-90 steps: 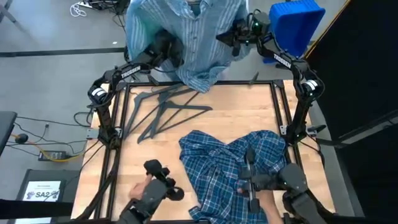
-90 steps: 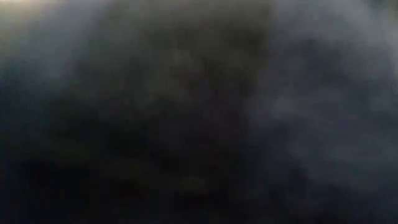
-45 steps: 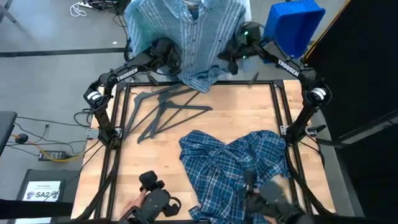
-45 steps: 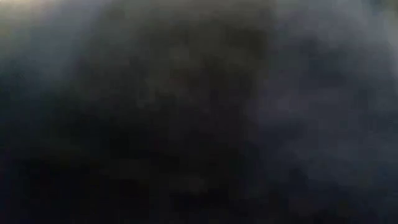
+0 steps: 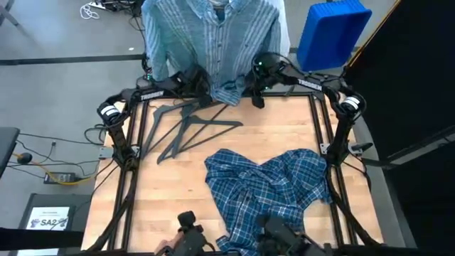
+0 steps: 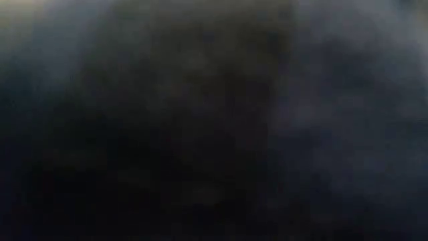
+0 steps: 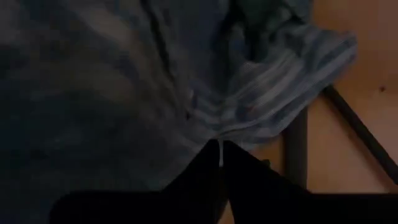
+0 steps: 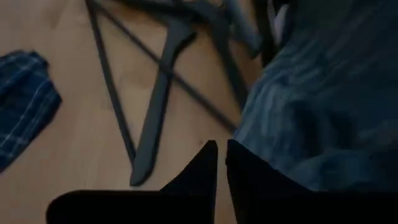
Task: Hang clothes
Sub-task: Insert the black hanger into the blue shirt
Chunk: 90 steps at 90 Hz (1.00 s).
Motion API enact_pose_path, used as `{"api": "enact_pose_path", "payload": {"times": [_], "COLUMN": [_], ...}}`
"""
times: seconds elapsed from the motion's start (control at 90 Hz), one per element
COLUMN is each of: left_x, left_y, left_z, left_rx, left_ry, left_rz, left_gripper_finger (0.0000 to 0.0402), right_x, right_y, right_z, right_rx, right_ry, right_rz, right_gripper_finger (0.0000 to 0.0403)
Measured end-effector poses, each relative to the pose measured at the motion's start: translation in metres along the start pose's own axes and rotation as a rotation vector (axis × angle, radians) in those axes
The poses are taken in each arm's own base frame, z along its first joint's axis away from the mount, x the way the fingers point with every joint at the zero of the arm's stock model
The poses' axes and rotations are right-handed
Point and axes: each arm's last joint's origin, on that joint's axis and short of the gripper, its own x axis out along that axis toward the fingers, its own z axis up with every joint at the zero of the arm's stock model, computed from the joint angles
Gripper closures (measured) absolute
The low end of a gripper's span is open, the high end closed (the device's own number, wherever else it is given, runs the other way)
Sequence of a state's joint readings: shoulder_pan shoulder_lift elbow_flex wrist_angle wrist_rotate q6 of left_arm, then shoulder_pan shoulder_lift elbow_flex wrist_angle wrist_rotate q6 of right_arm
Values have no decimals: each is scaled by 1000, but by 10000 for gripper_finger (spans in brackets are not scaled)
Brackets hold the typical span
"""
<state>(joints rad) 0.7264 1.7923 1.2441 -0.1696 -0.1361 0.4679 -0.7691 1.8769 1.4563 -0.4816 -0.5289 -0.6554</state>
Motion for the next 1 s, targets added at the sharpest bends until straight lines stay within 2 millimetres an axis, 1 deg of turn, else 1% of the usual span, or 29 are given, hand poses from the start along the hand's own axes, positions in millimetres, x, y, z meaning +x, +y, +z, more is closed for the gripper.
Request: {"api": "enact_pose_path", "payload": {"times": [0.089,0.167,0.3,0.389,0.467,0.533,0.622,0.789,0.911,1.0], "left_x": [9,18,34,39,41,41,40,38,33,28], "left_y": [-7,-9,-3,5,14,24,41,71,95,112], "left_z": [-3,-5,-12,-15,-20,-23,-26,-31,-30,-28], "left_rx": [29,30,12,18,64,91,91,56,30,11], "left_ry": [-6,-11,-21,-31,-10,14,16,-32,-61,-73], "left_rz": [-5,2,39,68,107,187,293,380,400,438], "left_gripper_finger": [397,397,397,397,397,397,397,397,397,397], "right_x": [15,28,45,50,46,40,32,19,11,3], "right_y": [-3,-8,-21,-29,-37,-44,-54,-68,-77,-84], "right_z": [-4,-9,-17,-22,-26,-30,-38,-48,-49,-44], "right_rx": [-3,22,79,106,130,152,204,307,359,378], "right_ry": [17,49,108,148,159,163,162,115,59,8], "right_rz": [-18,-90,-297,-422,-492,-532,-561,-574,-558,-557], "right_gripper_finger": [402,401,402,401,401,402,401,402,401,402]}}
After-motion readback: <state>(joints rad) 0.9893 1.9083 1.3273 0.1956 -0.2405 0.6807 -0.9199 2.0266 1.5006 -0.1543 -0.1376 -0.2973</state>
